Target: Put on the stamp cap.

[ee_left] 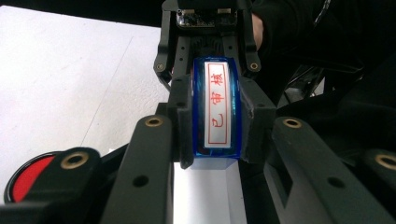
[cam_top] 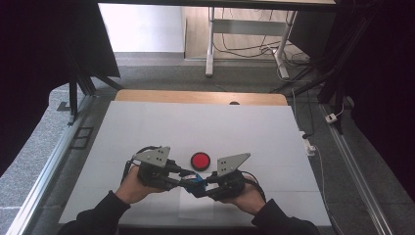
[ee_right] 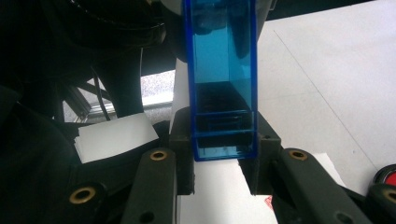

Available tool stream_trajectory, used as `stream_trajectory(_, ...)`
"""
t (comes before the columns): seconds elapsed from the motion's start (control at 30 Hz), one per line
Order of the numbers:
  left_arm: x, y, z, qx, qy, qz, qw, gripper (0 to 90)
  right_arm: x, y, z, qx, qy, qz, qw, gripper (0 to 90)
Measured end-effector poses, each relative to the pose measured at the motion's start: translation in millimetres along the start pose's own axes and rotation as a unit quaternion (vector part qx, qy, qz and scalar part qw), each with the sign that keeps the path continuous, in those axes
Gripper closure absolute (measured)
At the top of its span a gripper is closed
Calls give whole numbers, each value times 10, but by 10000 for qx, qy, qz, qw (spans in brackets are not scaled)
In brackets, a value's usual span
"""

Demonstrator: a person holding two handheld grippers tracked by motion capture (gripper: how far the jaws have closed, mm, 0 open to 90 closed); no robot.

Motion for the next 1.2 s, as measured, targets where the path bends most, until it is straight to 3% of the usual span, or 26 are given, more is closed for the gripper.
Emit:
stream_trajectory(0.17, -9, -10, 11, 98, 84, 84, 9999, 697, -2, 12, -7, 15, 66, -11, 10000, 689)
stream_trajectory(0.3, -10, -20, 13, 56, 68, 35, 10000, 697, 3, 12, 10, -35, 52, -21, 10000, 688)
stream_trajectory(0.63, -24, -26, 11, -27, 99, -156, 9998, 697, 14, 3, 16, -97, 62, 277, 9995, 635)
stream_trajectory(1.2, -12, 54, -27, 23, 88, -418, 9991, 696, 37, 41, 37, -176, -45, 578, 9982, 491)
Point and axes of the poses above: each handheld gripper's, and its own axes: y roughly backward along the jaws, z roughly out of its underside, x roughly to its right, the point moved 6 cm from there along -y, roughly forward along the jaws, and after that the axes turned 10 degrees about y, right-handed, at the moved point
